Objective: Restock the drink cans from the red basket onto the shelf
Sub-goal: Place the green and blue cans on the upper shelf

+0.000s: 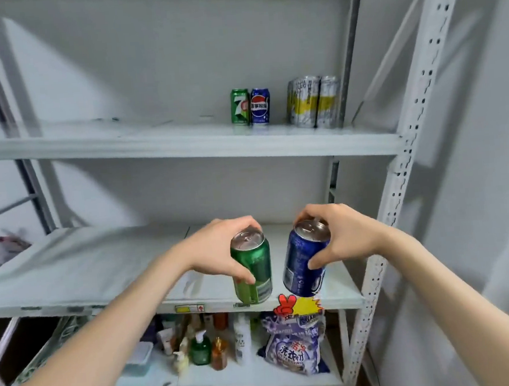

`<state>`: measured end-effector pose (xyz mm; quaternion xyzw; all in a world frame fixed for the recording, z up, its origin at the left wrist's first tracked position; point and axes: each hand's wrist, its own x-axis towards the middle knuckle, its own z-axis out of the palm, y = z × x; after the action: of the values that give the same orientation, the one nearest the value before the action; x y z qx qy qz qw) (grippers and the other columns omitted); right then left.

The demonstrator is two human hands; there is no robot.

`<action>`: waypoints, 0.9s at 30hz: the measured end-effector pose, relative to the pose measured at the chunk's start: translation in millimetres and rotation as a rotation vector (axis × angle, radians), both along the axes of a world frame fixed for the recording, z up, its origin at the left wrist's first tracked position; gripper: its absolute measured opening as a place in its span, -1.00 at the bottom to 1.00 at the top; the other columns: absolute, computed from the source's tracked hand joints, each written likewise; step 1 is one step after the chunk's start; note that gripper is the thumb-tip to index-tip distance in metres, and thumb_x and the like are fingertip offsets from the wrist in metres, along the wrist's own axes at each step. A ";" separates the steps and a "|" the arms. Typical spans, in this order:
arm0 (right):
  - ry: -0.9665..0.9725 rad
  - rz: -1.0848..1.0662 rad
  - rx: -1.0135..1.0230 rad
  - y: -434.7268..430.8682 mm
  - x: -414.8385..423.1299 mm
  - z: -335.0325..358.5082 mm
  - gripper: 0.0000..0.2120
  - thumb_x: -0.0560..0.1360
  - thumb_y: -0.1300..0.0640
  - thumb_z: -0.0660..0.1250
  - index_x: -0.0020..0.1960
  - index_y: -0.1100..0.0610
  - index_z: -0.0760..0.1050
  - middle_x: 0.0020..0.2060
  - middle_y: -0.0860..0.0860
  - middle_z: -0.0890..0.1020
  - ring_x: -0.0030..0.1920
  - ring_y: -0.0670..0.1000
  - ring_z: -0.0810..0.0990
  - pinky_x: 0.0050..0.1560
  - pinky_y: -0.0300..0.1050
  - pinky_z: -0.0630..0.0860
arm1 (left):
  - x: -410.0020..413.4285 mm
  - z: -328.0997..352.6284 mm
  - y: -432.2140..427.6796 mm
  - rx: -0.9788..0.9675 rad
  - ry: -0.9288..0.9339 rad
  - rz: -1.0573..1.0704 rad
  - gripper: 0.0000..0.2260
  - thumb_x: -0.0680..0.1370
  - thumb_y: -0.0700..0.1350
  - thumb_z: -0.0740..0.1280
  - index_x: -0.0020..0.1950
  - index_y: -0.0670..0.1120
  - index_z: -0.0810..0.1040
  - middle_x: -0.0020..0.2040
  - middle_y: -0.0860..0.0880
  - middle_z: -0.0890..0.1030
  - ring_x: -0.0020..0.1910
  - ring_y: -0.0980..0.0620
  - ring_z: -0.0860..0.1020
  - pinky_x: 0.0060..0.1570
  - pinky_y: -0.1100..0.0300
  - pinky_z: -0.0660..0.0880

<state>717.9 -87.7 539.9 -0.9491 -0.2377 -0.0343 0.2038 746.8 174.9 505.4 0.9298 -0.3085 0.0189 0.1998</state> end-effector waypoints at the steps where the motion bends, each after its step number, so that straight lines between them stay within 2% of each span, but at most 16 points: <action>1: -0.007 0.014 0.002 -4.3 0.7 12.3 -0.43 0.19 0.09 0.62 0.14 0.01 0.50 -0.03 -0.13 0.63 -0.06 -0.11 0.62 -0.02 -0.19 0.56 | -0.1 13.2 -3.9 -0.001 -0.011 -0.013 -0.38 0.21 0.12 0.60 0.18 0.17 0.41 0.12 0.21 0.56 0.09 0.13 0.52 0.12 0.12 0.49; 8: -0.025 0.081 0.049 -27.9 20.5 81.2 -0.44 0.20 0.16 0.63 0.14 0.00 0.51 -0.02 -0.09 0.65 -0.04 -0.07 0.65 -0.01 -0.02 0.63 | 16.7 92.1 -16.5 -0.068 -0.038 -0.053 -0.39 0.21 0.04 0.64 0.17 0.13 0.47 0.10 0.19 0.57 0.09 0.17 0.56 0.09 0.16 0.53; 10: -0.034 0.099 0.053 -29.4 28.1 97.6 -0.45 0.20 0.17 0.63 0.13 -0.01 0.52 -0.03 -0.08 0.66 -0.04 -0.06 0.66 0.00 0.01 0.63 | 24.0 112.9 -15.7 -0.107 -0.027 -0.057 -0.38 0.15 0.10 0.63 0.14 0.15 0.48 0.08 0.19 0.59 0.07 0.19 0.57 0.05 0.19 0.54; 13: -0.042 0.115 0.045 -28.3 42.9 121.3 -0.48 0.23 0.19 0.62 0.13 0.01 0.52 -0.02 -0.07 0.66 -0.03 -0.05 0.66 0.00 0.02 0.64 | 38.2 141.7 -12.1 -0.115 -0.025 -0.057 -0.43 0.19 0.01 0.65 0.11 0.14 0.50 0.04 0.17 0.60 0.02 0.21 0.59 -0.04 0.25 0.53; 19: -0.051 0.125 0.073 -17.2 86.8 164.8 -0.47 0.24 0.21 0.62 0.16 0.05 0.54 -0.02 -0.07 0.68 -0.02 -0.02 0.68 0.02 0.12 0.63 | 77.3 185.4 -2.4 -0.125 -0.004 -0.064 -0.43 0.16 -0.01 0.60 0.13 0.08 0.53 0.04 0.12 0.61 -0.03 0.18 0.63 -0.15 0.27 0.56; 27: -0.163 0.088 0.077 2.7 159.7 206.0 -0.48 0.27 0.23 0.60 0.18 0.09 0.54 -0.03 -0.06 0.69 -0.03 0.01 0.69 0.05 0.14 0.62 | 155.1 233.2 6.0 -0.075 -0.070 -0.046 -0.42 0.18 -0.02 0.59 0.16 0.06 0.52 0.08 0.03 0.64 0.03 0.08 0.64 0.02 0.08 0.62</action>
<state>877.6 -84.9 745.8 -0.9233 -0.2933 -0.1114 0.2214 901.9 180.9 738.6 0.9131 -0.3356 0.0586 0.2239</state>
